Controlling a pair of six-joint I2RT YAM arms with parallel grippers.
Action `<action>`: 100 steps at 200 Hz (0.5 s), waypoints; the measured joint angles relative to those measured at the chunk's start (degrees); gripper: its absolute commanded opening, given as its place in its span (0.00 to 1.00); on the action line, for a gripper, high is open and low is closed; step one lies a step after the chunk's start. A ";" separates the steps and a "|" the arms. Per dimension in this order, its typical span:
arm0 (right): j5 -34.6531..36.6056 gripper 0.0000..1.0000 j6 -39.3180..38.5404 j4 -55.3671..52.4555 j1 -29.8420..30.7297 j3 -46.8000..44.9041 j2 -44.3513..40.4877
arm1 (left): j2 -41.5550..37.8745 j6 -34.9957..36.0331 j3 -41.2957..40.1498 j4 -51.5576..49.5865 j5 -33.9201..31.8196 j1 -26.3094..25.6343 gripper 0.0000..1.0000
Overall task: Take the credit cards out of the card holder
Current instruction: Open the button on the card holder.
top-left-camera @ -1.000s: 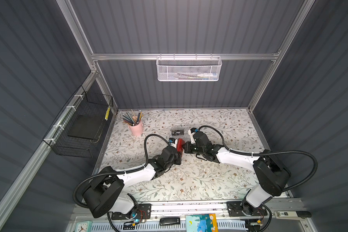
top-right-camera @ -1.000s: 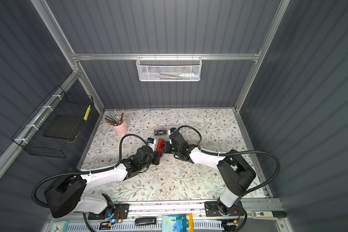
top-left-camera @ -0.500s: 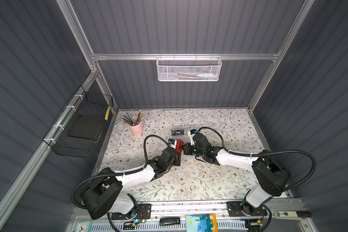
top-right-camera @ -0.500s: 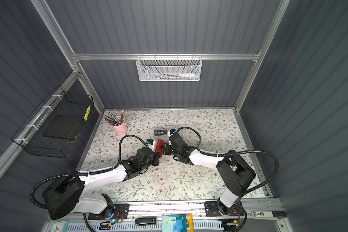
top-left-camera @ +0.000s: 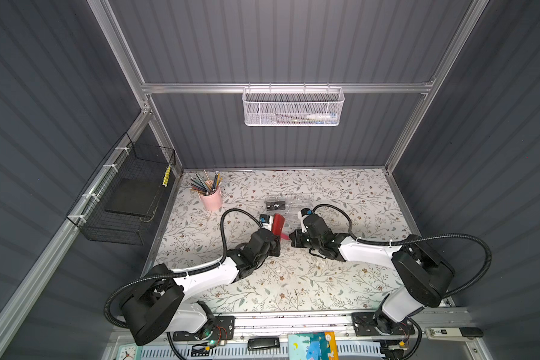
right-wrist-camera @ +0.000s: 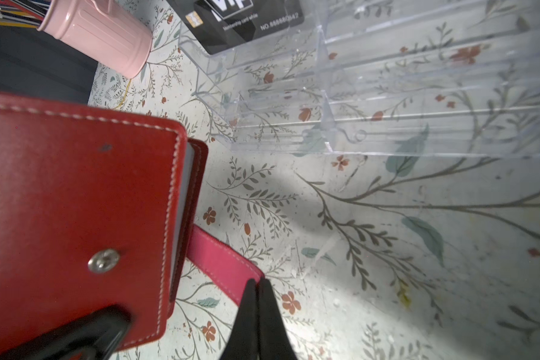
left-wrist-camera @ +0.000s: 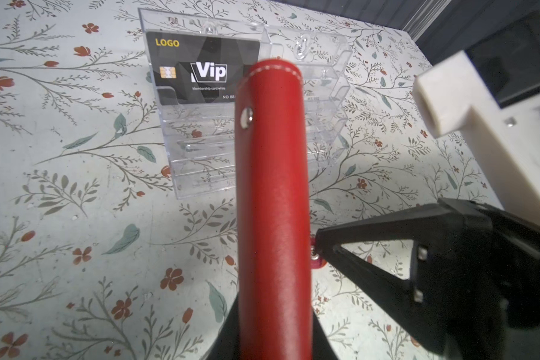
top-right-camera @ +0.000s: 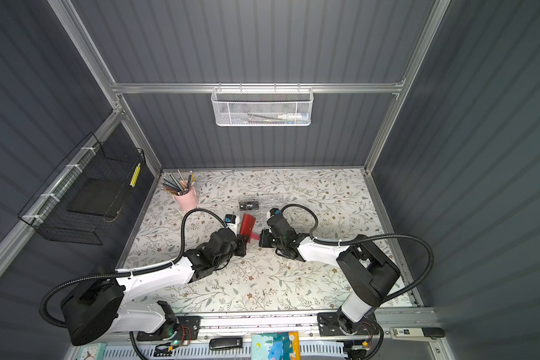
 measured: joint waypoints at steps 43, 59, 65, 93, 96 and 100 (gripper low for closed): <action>-1.36 0.28 0.42 2.71 -0.44 -2.99 -1.14 | 0.13 -0.98 0.00 0.28 0.79 0.15 0.00; -2.86 0.33 1.09 3.56 -1.07 -4.48 -1.73 | 0.13 -1.31 0.00 0.59 1.09 0.17 0.00; -3.30 0.35 1.22 3.56 -1.25 -4.48 -1.77 | 0.13 -1.44 0.00 0.59 1.33 0.17 0.00; -4.59 0.41 1.51 4.26 -1.73 -3.76 -1.81 | 0.33 -2.16 0.02 0.46 2.29 0.26 0.00; -4.72 0.41 1.55 4.33 -1.77 -3.67 -1.81 | 0.33 -2.29 0.02 0.46 2.43 0.26 0.00; -4.98 0.41 1.62 4.57 -1.77 -3.54 -1.81 | 0.33 -2.34 0.02 0.46 2.54 0.26 0.00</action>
